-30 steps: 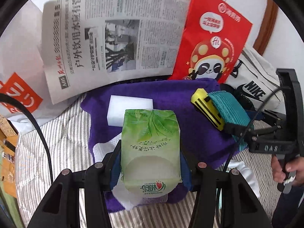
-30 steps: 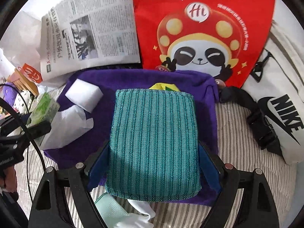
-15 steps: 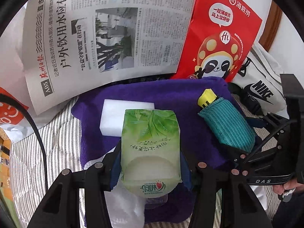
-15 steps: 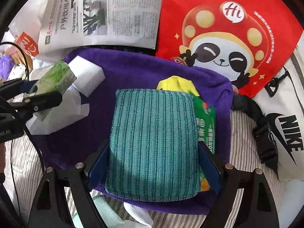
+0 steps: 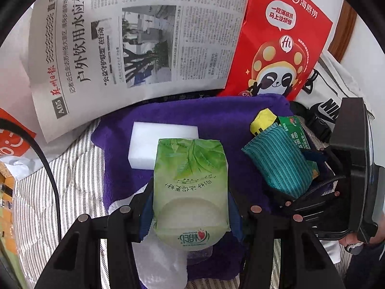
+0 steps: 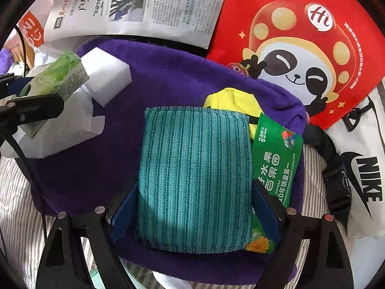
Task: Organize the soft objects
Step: 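Carry the tissue pack with the left tool while the right tool carries the teal pad onto the towel, then release the teal pad beside the pouch with the right tool while the left tool releases the tissue pack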
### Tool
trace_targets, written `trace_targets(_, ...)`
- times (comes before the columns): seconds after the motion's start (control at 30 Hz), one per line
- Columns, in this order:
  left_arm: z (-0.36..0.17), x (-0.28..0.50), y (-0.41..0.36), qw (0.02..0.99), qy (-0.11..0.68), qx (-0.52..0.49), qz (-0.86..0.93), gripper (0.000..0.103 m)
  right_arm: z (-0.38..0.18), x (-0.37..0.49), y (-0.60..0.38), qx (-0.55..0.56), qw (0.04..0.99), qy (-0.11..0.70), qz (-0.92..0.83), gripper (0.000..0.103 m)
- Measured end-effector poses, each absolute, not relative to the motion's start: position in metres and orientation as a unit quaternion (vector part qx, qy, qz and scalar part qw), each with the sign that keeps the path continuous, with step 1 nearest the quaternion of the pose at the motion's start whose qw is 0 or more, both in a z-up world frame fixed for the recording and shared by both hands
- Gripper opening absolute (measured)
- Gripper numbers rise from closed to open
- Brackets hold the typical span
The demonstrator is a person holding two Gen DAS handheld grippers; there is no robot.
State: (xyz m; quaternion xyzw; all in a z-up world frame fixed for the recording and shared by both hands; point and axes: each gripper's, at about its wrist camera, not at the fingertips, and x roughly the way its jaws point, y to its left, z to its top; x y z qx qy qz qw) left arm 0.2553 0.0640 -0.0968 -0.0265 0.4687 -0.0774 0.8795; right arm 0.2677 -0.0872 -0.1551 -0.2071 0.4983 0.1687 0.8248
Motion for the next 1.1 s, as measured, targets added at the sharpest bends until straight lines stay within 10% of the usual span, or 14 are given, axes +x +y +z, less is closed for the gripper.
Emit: trace_targets(1.1,-0.128,0.26,0.041,0.852,0.514,-0.008,-0.098,0.05,-0.098,0.281,-0.151,-0.117,0.851,0.485,0.166,0.094)
